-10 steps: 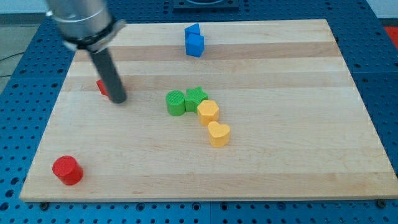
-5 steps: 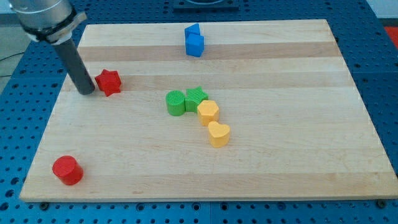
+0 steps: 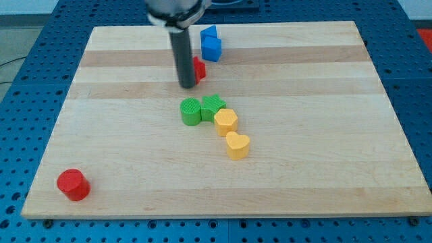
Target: Push red star into blue cube
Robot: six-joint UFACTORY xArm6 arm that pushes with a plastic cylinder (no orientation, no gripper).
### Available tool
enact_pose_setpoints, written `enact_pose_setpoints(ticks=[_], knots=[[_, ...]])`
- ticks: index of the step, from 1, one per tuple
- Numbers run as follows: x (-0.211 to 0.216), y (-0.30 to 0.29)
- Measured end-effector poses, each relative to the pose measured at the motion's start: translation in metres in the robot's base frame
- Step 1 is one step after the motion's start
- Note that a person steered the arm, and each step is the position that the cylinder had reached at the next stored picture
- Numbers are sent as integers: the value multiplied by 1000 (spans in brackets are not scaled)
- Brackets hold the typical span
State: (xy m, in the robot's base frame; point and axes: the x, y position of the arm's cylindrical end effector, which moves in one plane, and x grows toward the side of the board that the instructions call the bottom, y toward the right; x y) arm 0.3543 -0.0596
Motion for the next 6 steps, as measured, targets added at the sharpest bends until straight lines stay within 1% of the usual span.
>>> enact_pose_setpoints(ticks=[1,2,3,5,6], knots=[[-33,27],[-19,1],[9,-100],[260,-110],[253,-205]])
